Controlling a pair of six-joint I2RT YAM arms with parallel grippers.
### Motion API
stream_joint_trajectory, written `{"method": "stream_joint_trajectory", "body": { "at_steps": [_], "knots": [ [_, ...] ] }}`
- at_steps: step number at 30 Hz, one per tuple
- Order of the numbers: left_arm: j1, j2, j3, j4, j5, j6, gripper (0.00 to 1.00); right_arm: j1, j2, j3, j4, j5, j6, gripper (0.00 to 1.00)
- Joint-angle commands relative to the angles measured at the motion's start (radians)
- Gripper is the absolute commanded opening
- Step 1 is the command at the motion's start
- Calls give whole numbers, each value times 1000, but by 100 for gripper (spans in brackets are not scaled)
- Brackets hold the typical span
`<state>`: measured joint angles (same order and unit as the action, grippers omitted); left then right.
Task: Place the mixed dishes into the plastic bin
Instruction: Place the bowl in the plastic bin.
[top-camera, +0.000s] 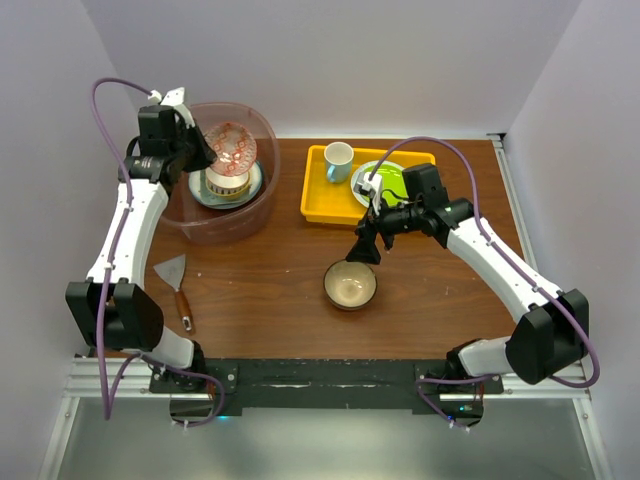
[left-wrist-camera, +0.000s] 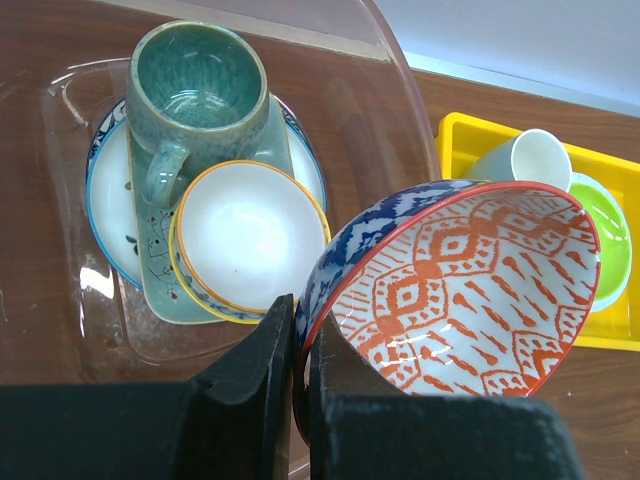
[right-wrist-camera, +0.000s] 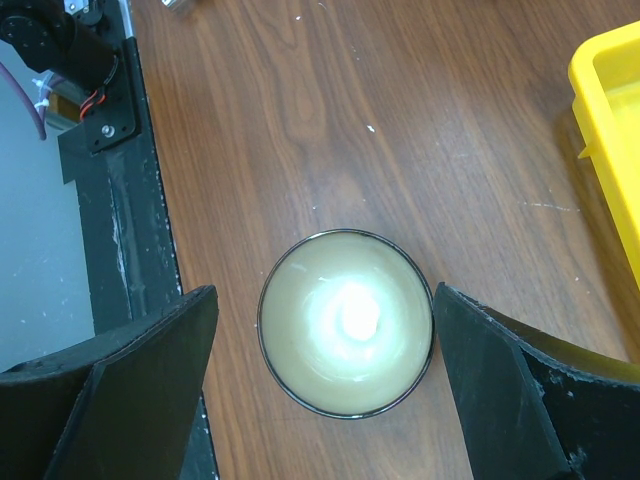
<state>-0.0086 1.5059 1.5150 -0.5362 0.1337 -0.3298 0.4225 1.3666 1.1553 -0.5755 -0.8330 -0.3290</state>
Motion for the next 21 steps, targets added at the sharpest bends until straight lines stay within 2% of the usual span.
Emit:
{"method": "stream_joint_trajectory", "body": {
  "at_steps": [1,14,21],
  "knots": [
    [9,-3,59,85,30,-12,0,-4,-23,-3,23,-21,-1,93],
    [28,30,48,104,17,-25,0,-4,-23,-5,25,-25,-1,93],
    [32,83,53,91,-49,-15,0,-4,-32,-11,26,-18,-2,93]
  ]
}}
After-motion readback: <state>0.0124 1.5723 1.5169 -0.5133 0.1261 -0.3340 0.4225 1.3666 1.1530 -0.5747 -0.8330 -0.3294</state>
